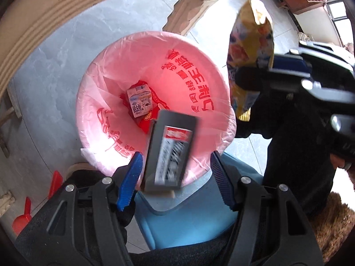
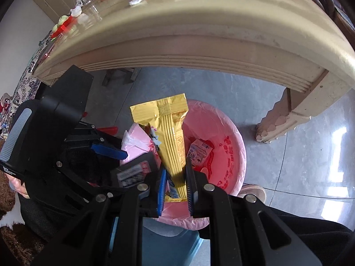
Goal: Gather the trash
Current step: 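Open the left tool over the bin while the right tool releases the yellow wrapper, then move both tools back over the table toward the boxes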
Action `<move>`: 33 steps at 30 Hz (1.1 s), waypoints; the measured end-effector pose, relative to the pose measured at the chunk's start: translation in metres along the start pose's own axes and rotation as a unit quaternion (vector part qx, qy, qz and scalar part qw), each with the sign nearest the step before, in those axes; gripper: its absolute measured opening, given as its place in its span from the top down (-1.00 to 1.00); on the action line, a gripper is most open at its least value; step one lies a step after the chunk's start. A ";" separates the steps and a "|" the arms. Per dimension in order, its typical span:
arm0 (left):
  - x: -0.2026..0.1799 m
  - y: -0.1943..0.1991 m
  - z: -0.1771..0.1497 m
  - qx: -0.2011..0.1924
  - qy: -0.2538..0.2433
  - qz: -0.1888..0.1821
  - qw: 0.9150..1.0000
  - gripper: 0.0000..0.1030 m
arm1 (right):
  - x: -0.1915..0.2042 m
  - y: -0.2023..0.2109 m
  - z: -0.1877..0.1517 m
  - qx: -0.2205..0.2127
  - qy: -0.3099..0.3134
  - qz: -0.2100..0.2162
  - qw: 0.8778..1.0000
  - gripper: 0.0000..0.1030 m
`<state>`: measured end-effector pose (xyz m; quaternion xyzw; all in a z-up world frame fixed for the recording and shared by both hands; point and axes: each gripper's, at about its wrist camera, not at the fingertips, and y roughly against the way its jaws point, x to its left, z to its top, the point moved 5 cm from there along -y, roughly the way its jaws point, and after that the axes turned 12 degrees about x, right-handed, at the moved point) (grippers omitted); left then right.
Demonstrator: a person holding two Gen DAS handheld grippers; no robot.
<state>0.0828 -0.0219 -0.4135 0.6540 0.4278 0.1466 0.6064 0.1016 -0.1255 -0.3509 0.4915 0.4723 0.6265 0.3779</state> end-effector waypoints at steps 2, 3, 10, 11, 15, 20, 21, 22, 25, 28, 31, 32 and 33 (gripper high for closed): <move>0.004 -0.009 0.008 0.007 0.009 -0.010 1.000 -0.21 | -0.007 -0.011 0.001 0.007 -0.007 0.002 1.000 0.69; 0.007 -0.014 0.012 0.011 0.016 -0.012 1.000 -0.21 | -0.010 -0.017 0.002 0.010 -0.010 0.000 1.000 0.69; 0.018 -0.030 0.022 0.035 0.045 -0.023 0.998 -0.21 | -0.021 -0.058 0.004 0.046 -0.025 0.012 0.999 0.69; 0.020 -0.030 0.023 0.035 0.048 -0.023 0.998 -0.21 | -0.023 -0.063 0.004 0.052 -0.026 0.008 0.998 0.69; 0.024 -0.033 0.022 0.041 0.059 -0.020 0.997 -0.21 | -0.026 -0.069 0.006 0.060 -0.030 0.007 0.998 0.56; 0.027 -0.037 0.023 0.046 0.068 -0.011 0.997 -0.21 | -0.029 -0.068 0.007 0.054 -0.035 0.003 0.998 0.06; 0.029 -0.038 0.023 0.047 0.070 -0.012 0.996 -0.21 | -0.029 -0.068 0.006 0.054 -0.035 0.004 0.998 0.06; 0.030 -0.037 0.023 0.048 0.072 -0.011 0.996 -0.22 | -0.029 -0.068 0.006 0.054 -0.035 0.003 0.998 0.06; 0.031 -0.037 0.024 0.046 0.074 -0.011 0.996 -0.23 | -0.030 -0.069 0.007 0.056 -0.036 0.004 0.998 0.05; 0.031 -0.036 0.022 0.044 0.076 -0.005 0.996 -0.24 | -0.030 -0.068 0.007 0.054 -0.036 0.004 0.998 0.02; 0.031 -0.035 0.020 0.039 0.080 -0.001 0.996 -0.34 | -0.030 -0.066 0.007 0.050 -0.038 0.004 0.998 -0.03; 0.030 -0.033 0.020 0.037 0.081 0.002 0.996 -0.34 | -0.030 -0.065 0.007 0.049 -0.039 0.005 0.998 -0.03; 0.030 -0.032 0.019 0.035 0.081 0.004 0.996 -0.35 | -0.030 -0.064 0.007 0.047 -0.039 0.006 0.998 -0.03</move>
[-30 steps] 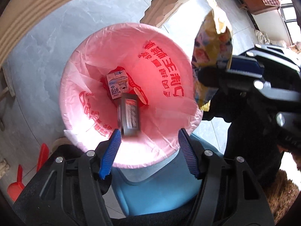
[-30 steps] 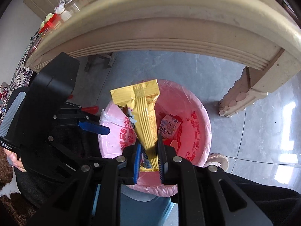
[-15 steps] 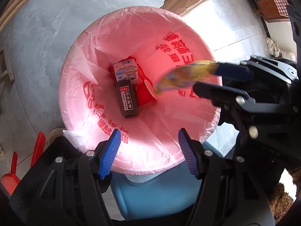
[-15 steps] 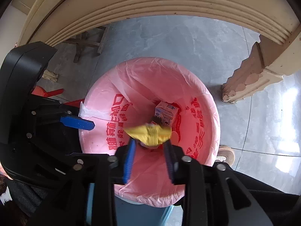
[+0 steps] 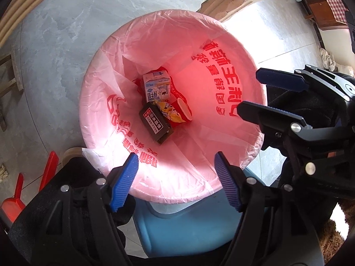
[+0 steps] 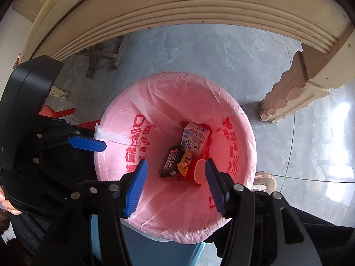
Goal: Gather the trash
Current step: 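Move both tools back over the table toward the boxes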
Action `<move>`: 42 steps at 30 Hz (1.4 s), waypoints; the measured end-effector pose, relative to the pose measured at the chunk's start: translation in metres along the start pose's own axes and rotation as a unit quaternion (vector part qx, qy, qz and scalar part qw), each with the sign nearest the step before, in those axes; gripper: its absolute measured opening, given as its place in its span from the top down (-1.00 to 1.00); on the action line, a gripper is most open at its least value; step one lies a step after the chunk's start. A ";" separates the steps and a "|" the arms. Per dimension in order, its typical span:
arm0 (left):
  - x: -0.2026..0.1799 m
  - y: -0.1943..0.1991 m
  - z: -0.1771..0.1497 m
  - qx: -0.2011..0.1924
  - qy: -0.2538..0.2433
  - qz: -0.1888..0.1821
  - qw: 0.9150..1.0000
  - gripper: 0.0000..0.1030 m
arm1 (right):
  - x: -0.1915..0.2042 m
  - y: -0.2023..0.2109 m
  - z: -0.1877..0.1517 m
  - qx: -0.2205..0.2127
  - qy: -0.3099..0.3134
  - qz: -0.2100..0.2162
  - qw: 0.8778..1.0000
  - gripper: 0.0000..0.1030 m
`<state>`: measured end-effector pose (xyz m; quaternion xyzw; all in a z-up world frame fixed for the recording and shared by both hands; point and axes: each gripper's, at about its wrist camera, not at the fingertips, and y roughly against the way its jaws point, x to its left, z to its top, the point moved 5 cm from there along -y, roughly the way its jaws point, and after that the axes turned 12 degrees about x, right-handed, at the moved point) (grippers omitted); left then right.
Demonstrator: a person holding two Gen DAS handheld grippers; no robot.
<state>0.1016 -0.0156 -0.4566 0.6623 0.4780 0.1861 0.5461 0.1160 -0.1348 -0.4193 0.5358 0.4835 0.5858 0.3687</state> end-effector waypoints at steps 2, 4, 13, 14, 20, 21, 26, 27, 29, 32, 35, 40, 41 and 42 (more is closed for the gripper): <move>-0.001 0.004 -0.003 -0.005 0.001 0.007 1.000 -0.35 | 0.002 0.003 -0.001 -0.002 0.001 -0.001 1.000 -0.03; -0.001 0.010 -0.007 -0.011 0.009 0.018 1.000 -0.35 | 0.004 0.008 -0.004 -0.005 0.002 -0.001 1.000 -0.03; -0.001 0.088 -0.054 -0.080 0.076 0.047 0.993 -0.35 | 0.021 0.075 -0.021 -0.047 0.013 -0.003 0.999 -0.33; -0.001 0.103 -0.059 -0.090 0.081 0.046 0.992 -0.35 | 0.021 0.088 -0.021 -0.054 0.014 -0.002 0.998 -0.36; 0.001 0.222 -0.080 -0.162 0.127 0.056 0.977 -0.44 | 0.022 0.180 -0.009 -0.110 0.018 -0.004 0.994 -0.58; 0.001 0.246 -0.082 -0.173 0.136 0.054 0.974 -0.49 | 0.022 0.197 -0.004 -0.117 0.020 -0.003 0.993 -0.59; -0.007 0.349 -0.079 -0.217 0.145 0.070 0.963 -0.51 | 0.018 0.284 0.028 -0.151 0.024 0.002 0.988 -0.69; -0.009 0.365 -0.077 -0.221 0.151 0.082 0.960 -0.53 | 0.018 0.302 0.035 -0.162 0.028 0.000 0.986 -0.71; -0.013 0.396 -0.071 -0.226 0.160 0.082 0.957 -0.63 | 0.020 0.334 0.049 -0.178 0.033 -0.008 0.984 -0.77; -0.021 0.429 -0.059 -0.228 0.171 0.081 0.955 -0.63 | 0.022 0.377 0.072 -0.198 0.040 -0.017 0.979 -0.80; -0.024 0.451 -0.046 -0.228 0.187 0.073 0.953 -0.64 | 0.022 0.408 0.095 -0.204 0.042 -0.020 0.978 -0.81; -0.026 0.453 -0.023 -0.227 0.219 0.054 0.947 -0.64 | 0.015 0.433 0.134 -0.203 0.034 -0.028 0.978 -0.82; -0.024 0.448 -0.016 -0.224 0.225 0.050 0.947 -0.64 | 0.012 0.431 0.142 -0.200 0.030 -0.028 0.979 -0.83; -0.022 0.441 -0.008 -0.217 0.229 0.043 0.948 -0.65 | 0.009 0.428 0.150 -0.194 0.025 -0.030 0.980 -0.84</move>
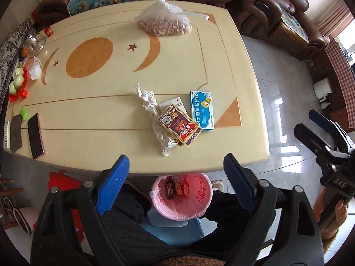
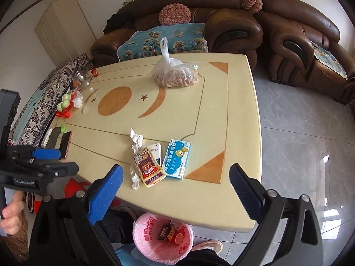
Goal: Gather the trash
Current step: 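Move both tools back over the table toward the boxes, then grasp the purple card box with the left tool while the right tool grasps the blue medicine box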
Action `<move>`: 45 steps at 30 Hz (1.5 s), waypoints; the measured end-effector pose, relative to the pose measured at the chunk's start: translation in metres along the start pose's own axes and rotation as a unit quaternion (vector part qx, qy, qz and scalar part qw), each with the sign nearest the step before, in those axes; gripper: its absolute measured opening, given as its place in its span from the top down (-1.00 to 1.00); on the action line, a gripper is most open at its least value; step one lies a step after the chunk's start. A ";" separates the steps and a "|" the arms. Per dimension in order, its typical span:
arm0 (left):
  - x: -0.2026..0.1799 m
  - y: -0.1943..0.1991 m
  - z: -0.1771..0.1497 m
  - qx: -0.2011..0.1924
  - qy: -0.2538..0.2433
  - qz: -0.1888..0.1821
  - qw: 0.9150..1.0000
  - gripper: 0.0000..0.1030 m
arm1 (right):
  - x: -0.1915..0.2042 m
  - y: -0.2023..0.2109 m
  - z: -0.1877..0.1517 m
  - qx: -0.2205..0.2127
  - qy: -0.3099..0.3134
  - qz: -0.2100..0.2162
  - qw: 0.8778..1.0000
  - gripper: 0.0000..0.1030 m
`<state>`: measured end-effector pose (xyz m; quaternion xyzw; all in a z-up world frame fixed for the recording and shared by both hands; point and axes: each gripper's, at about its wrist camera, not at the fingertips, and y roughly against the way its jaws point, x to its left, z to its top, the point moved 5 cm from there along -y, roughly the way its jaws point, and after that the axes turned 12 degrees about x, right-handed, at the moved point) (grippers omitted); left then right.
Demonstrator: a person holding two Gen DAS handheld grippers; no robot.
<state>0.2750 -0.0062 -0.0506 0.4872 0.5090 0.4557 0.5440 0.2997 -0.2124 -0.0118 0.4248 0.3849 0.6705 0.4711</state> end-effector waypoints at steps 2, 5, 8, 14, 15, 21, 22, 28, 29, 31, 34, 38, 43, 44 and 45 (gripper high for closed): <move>-0.002 -0.026 0.009 0.026 0.008 -0.004 1.000 -0.65 | -0.006 -0.018 0.011 0.018 -0.008 0.004 1.000 -0.84; 0.001 -0.066 0.019 0.065 0.030 -0.015 0.997 -0.65 | -0.012 -0.053 0.021 0.049 -0.014 0.007 0.999 -0.84; 0.007 -0.098 0.029 0.080 0.055 -0.005 0.995 -0.65 | -0.013 -0.090 0.028 0.078 -0.007 -0.005 0.997 -0.84; 0.018 -0.140 0.046 0.096 0.111 -0.041 0.988 -0.65 | -0.014 -0.152 0.039 0.129 -0.007 -0.005 0.992 -0.84; 0.020 -0.146 0.048 0.100 0.119 -0.049 0.987 -0.65 | -0.015 -0.161 0.041 0.137 -0.007 -0.004 0.991 -0.84; 0.025 -0.183 0.052 0.122 0.153 -0.098 0.976 -0.65 | -0.025 -0.211 0.049 0.177 -0.023 0.001 0.984 -0.84; 0.026 -0.187 0.053 0.124 0.159 -0.107 0.974 -0.65 | -0.026 -0.218 0.049 0.184 -0.023 0.001 0.983 -0.84; 0.034 -0.200 0.062 0.124 0.185 -0.135 0.965 -0.65 | -0.027 -0.249 0.049 0.211 -0.014 0.000 0.977 -0.84; 0.036 -0.200 0.063 0.118 0.193 -0.151 0.962 -0.65 | -0.028 -0.252 0.049 0.211 -0.014 -0.001 0.977 -0.84; 0.037 -0.199 0.068 0.116 0.193 -0.150 0.963 -0.65 | -0.030 -0.257 0.051 0.213 -0.013 0.001 0.977 -0.84; 0.035 -0.203 0.072 0.122 0.195 -0.146 0.962 -0.65 | -0.033 -0.262 0.053 0.213 -0.015 0.001 0.977 -0.84; 0.033 -0.212 0.073 0.129 0.211 -0.148 0.958 -0.65 | -0.036 -0.272 0.055 0.218 -0.021 -0.003 0.976 -0.84; 0.039 -0.216 0.077 0.118 0.228 -0.152 0.954 -0.65 | -0.035 -0.289 0.056 0.236 -0.045 0.013 0.971 -0.84; 0.039 -0.216 0.077 0.116 0.231 -0.162 0.952 -0.65 | -0.035 -0.291 0.058 0.236 -0.053 0.018 0.970 -0.84; 0.039 -0.216 0.076 0.114 0.233 -0.167 0.951 -0.65 | -0.033 -0.293 0.060 0.235 -0.057 0.019 0.970 -0.84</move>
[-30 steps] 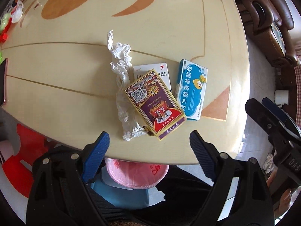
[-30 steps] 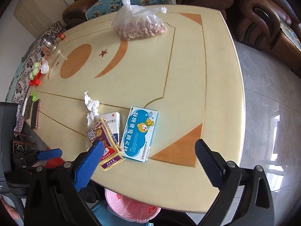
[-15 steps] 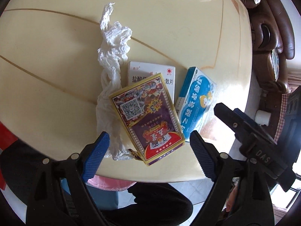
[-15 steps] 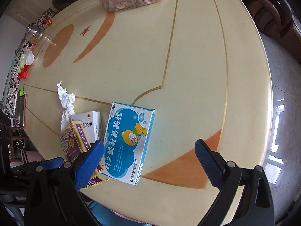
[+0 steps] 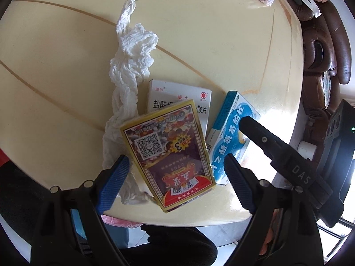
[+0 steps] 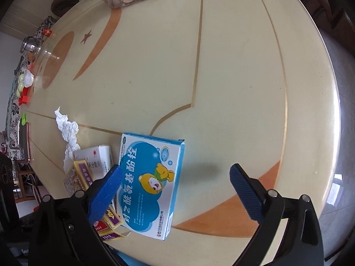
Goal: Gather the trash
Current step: 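Grasp the purple card box with the left tool while the right tool grasps the blue medicine box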
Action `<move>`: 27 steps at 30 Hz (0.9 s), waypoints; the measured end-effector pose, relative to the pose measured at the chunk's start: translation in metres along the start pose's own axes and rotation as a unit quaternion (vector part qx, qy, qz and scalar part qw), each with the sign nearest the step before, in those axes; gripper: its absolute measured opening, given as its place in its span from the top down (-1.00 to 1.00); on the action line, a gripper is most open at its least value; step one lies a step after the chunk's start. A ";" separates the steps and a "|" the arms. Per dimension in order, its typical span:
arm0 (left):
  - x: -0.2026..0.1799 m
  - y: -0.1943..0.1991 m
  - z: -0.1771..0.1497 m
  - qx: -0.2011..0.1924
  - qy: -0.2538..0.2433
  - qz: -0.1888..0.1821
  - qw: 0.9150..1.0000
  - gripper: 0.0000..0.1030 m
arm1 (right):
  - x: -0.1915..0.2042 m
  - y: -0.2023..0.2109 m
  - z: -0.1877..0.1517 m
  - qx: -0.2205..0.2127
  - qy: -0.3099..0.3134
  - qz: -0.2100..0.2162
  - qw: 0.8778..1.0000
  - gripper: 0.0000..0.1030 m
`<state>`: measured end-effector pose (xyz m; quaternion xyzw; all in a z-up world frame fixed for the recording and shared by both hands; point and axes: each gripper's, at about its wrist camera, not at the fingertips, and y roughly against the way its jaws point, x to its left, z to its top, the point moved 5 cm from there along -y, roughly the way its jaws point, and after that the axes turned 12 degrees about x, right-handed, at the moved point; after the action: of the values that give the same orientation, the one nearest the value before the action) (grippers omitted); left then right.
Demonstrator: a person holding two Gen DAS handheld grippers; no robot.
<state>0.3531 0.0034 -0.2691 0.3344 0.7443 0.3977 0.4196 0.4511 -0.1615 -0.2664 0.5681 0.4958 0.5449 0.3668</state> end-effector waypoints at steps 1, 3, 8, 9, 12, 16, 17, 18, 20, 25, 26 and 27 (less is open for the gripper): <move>0.001 0.001 0.000 -0.002 0.000 0.000 1.000 -0.65 | 0.003 -0.001 0.002 -0.001 0.000 0.000 1.000 -0.84; 0.004 0.002 0.000 -0.002 0.006 0.001 1.000 -0.65 | 0.006 -0.006 0.006 0.004 -0.002 -0.007 1.000 -0.87; 0.016 0.001 0.002 0.001 0.024 -0.012 1.000 -0.64 | 0.018 -0.011 0.011 0.009 -0.010 -0.029 1.000 -0.87; 0.019 -0.001 0.002 0.004 0.031 -0.016 0.999 -0.64 | 0.018 -0.012 0.012 0.008 -0.014 -0.038 0.999 -0.88; 0.021 -0.011 -0.002 0.019 0.036 -0.024 0.999 -0.61 | 0.025 -0.017 0.014 0.006 -0.011 -0.078 0.997 -0.88; 0.015 -0.014 -0.007 0.019 0.020 -0.021 0.999 -0.44 | 0.033 -0.021 0.013 -0.009 -0.009 -0.125 0.992 -0.79; 0.015 -0.015 -0.009 0.020 0.019 -0.019 0.999 -0.44 | 0.033 -0.021 0.012 -0.013 -0.009 -0.131 0.991 -0.71; 0.014 -0.015 -0.009 0.021 0.017 -0.018 0.999 -0.44 | 0.033 -0.019 0.012 -0.018 -0.008 -0.134 0.991 -0.59; 0.015 -0.016 -0.011 0.029 0.017 -0.019 0.999 -0.42 | 0.033 -0.015 0.011 -0.025 -0.006 -0.135 0.991 -0.42; 0.002 -0.023 -0.013 0.045 0.004 -0.012 0.999 -0.24 | 0.027 -0.011 0.007 -0.027 0.004 -0.135 0.990 -0.33; 0.001 -0.024 -0.015 0.047 0.002 -0.010 0.999 -0.24 | 0.027 -0.010 0.006 -0.028 0.006 -0.135 0.990 -0.33; 0.000 -0.025 -0.016 0.051 0.001 -0.012 0.999 -0.23 | 0.026 -0.010 0.006 -0.028 0.008 -0.134 0.991 -0.33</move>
<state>0.3346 -0.0130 -0.2854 0.3461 0.7680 0.3548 0.4055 0.4529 -0.1335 -0.2700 0.4815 0.5551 0.5088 0.4485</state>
